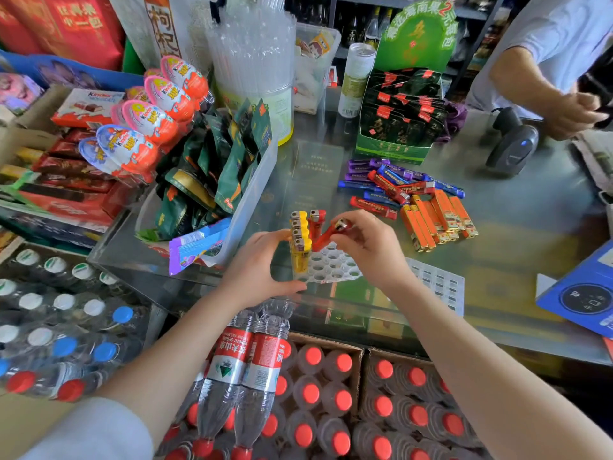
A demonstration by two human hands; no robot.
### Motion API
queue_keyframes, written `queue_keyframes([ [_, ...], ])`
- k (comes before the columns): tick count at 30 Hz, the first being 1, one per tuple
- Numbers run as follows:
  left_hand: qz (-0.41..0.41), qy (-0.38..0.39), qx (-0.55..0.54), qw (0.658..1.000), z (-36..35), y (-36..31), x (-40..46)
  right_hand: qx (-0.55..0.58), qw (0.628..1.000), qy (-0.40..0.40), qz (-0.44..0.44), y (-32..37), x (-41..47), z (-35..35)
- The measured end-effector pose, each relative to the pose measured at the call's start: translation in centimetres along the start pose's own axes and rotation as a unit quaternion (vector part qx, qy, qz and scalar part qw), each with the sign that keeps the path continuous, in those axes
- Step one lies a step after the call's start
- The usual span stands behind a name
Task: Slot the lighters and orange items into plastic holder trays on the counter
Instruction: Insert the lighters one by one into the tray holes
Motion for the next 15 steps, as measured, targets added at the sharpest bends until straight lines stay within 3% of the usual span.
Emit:
queue_keyframes([
  [8, -0.012, 0.005, 0.000, 1.000, -0.2, 0.1, 0.1, -0.141, 0.987, 0.042, 0.062, 2.5, 0.6, -1.5],
  [15, -0.027, 0.026, 0.014, 0.999, -0.5, 0.1, 0.3, -0.036, 0.999, -0.003, -0.036, 0.1, 0.9, -1.8],
])
Point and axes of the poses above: each hand's wrist, its own x-axis towards the middle knuckle, its own z-axis out of the back of the hand, y = z × x, the point moved 10 cm from there along x, towards the middle knuckle, and after that the axes turned 2 degrees about z, right-handed, at the moved point
